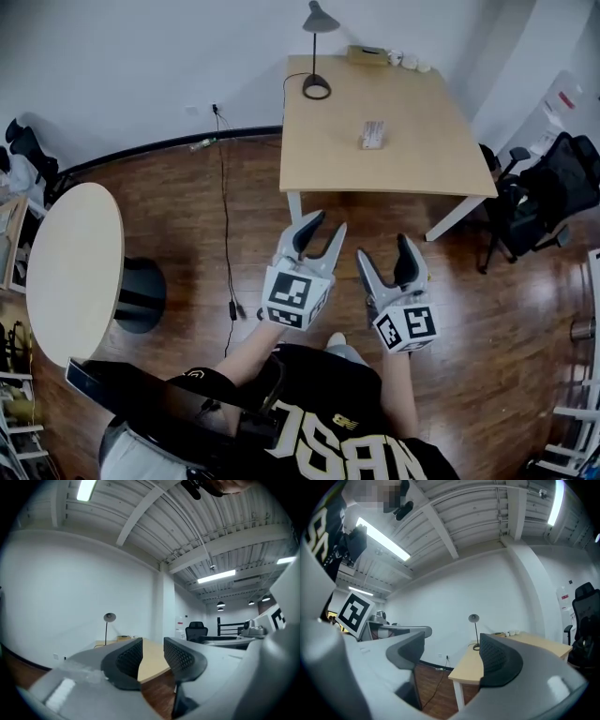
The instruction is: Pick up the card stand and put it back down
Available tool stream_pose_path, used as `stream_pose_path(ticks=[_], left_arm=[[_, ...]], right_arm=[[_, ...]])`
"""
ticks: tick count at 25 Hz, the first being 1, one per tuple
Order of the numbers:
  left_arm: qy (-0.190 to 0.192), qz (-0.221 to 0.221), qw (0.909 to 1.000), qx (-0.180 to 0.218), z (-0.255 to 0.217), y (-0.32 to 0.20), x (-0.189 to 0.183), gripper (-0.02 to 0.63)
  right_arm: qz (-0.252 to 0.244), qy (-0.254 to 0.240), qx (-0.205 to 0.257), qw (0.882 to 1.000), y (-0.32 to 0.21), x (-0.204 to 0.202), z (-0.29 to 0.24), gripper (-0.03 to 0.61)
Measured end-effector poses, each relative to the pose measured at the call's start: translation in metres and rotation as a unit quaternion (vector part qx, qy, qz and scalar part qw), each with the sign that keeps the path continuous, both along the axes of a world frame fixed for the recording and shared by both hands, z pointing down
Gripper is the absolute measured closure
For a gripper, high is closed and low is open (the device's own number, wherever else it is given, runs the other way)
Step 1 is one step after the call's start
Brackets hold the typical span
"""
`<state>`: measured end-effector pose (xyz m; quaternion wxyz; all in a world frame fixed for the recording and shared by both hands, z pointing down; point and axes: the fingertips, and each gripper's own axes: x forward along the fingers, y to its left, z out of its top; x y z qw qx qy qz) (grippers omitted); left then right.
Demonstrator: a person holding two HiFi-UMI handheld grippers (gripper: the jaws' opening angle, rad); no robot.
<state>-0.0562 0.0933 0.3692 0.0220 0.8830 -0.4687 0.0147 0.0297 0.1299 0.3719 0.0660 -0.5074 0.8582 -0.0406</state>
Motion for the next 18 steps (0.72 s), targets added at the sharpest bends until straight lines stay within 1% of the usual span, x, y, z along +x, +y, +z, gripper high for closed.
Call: stream_pose_path(ticks=[4,6,8,11,13,15,18], left_arm=[[0.008,-0.006,0.9997,0.02,-0.028,-0.025,0.044,0.477],[0.0,-0.013,0.9994,0.031,-0.039,-0.035,0.051,0.477],[-0.01,-0.028,0.9992,0.026,-0.035,-0.049,0.049,0.477],[-0.014,-0.05,0.9987,0.0,-0.013,-0.08,0.044,0.477],[-0.011,-0.06,0.9981,-0.013,0.0,-0.107,0.041,0.477],[-0.009,-0.064,0.9977,-0.018,0.01,-0.137,0.04,0.477],[-0.007,-0.064,0.9979,-0.012,0.015,-0.189,0.037,0.477]], right_arm=[[-0.026,-0.047,0.007,0.999,-0.038,0.042,-0.008,0.216],[-0.04,-0.061,0.001,0.997,-0.053,0.045,-0.005,0.22],[-0.056,-0.071,-0.013,0.996,-0.068,0.04,0.005,0.229],[-0.076,-0.067,-0.03,0.994,-0.096,0.034,0.018,0.235],[-0.082,-0.057,-0.031,0.994,-0.121,0.032,0.021,0.239],[-0.081,-0.049,-0.028,0.995,-0.152,0.033,0.022,0.244],[-0.069,-0.04,-0.03,0.996,-0.206,0.037,0.021,0.252]])
